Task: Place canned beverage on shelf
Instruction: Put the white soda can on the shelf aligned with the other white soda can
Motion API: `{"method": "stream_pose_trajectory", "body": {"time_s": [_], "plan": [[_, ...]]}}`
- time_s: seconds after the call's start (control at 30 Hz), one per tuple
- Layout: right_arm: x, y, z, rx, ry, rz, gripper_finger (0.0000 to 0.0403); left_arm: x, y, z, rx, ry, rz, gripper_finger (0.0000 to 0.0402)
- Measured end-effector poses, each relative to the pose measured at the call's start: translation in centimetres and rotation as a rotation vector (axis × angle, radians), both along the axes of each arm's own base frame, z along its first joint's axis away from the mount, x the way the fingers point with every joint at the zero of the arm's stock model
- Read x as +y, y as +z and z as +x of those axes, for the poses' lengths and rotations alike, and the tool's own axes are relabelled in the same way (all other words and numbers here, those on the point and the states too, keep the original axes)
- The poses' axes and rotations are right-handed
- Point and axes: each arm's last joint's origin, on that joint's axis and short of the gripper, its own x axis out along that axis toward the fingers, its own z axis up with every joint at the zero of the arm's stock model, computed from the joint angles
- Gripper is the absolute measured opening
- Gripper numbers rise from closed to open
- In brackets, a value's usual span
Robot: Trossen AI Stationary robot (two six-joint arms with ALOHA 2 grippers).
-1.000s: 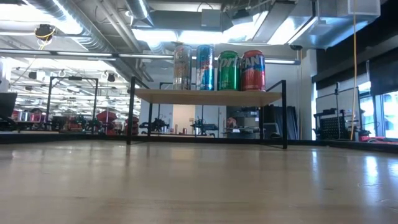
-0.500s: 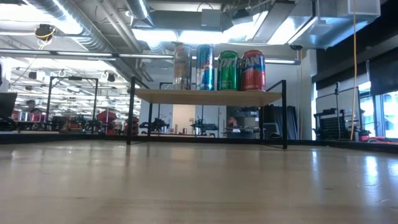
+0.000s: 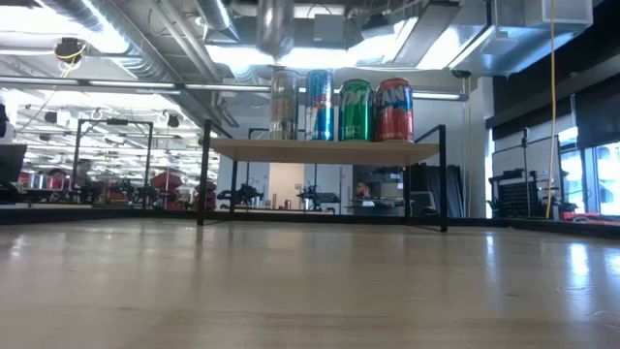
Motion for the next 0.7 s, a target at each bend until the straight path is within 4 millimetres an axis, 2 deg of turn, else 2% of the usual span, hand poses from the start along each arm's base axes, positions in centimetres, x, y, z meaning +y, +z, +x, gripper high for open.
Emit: {"method": "stream_pose_trajectory", "body": {"time_s": [0.07,0.13,0.27,0.37,0.5,0.7], "plan": [[-0.3,-0.3,0.0,0.031,-0.031,-0.014,0.0334,1.6,-1.2,0.1,0.066,0.028,0.013,0.0215],[-0.6,-0.6,0.2,0.045,-0.063,-0.016,0.0331,2.9,-2.2,0.4,0.055,0.013,0.007,0.0215],[-1.0,-1.4,0.7,0.089,-0.103,-0.018,0.0330,5.5,-5.7,0.7,0.030,0.004,-0.020,0.0215],[-1.2,-1.7,1.0,0.105,-0.126,-0.026,0.0330,7.2,-7.8,0.2,0.048,0.026,-0.048,0.0215],[-1.1,-1.9,1.5,0.111,-0.136,-0.023,0.0330,8.5,-9.7,0.0,-0.005,-0.020,-0.047,0.0215],[-1.0,-2.6,2.0,0.128,-0.151,0.014,0.0330,9.6,-11.4,-0.6,0.001,-0.023,-0.042,0.0215]]}}
